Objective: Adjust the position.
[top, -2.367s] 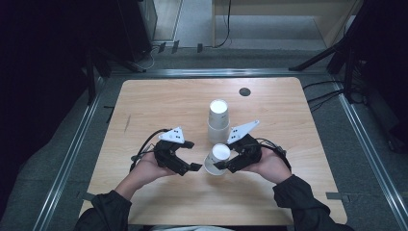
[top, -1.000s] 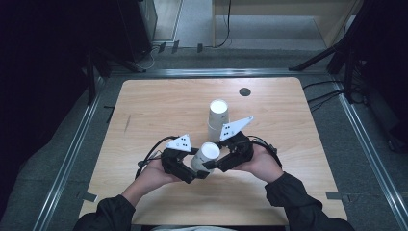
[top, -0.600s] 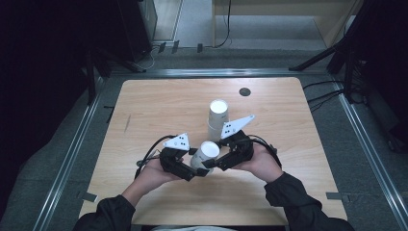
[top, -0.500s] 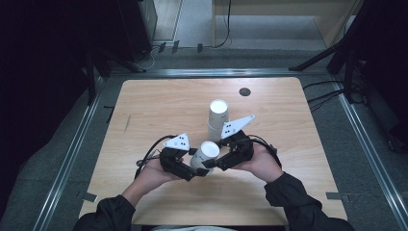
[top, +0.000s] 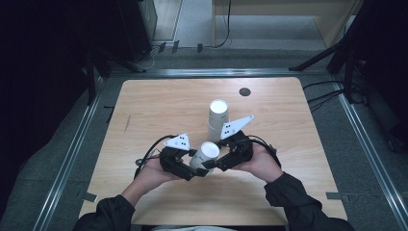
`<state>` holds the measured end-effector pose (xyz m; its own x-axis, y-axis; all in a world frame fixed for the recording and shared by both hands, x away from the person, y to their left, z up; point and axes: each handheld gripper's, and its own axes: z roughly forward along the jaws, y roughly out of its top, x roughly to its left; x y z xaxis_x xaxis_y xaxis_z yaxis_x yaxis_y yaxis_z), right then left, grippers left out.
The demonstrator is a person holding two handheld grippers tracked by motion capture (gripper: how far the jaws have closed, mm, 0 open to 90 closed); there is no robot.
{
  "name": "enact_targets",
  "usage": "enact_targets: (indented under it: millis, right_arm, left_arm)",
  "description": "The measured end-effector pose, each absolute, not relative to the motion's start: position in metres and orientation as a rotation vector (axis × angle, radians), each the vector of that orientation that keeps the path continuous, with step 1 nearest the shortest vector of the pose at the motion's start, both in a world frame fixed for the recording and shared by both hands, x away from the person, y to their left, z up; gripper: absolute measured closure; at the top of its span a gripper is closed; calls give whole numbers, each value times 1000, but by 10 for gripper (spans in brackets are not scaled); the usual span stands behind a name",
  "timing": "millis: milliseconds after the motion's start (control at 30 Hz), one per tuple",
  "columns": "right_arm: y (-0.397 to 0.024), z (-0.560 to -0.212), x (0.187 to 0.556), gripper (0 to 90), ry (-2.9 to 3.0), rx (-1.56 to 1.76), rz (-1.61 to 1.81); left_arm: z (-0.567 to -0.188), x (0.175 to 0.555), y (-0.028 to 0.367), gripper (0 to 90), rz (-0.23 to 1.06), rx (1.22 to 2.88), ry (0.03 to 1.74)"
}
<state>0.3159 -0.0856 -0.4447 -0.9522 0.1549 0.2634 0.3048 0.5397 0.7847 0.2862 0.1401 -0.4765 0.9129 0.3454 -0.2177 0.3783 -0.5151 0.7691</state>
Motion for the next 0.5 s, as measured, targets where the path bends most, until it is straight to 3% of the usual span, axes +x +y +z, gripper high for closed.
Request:
enact_targets:
  millis: [500]
  right_arm:
    - [-89,-442,317,254,-2598,-395,-1429]
  left_arm:
    - [-472,288,146,273,-35,2146,521]
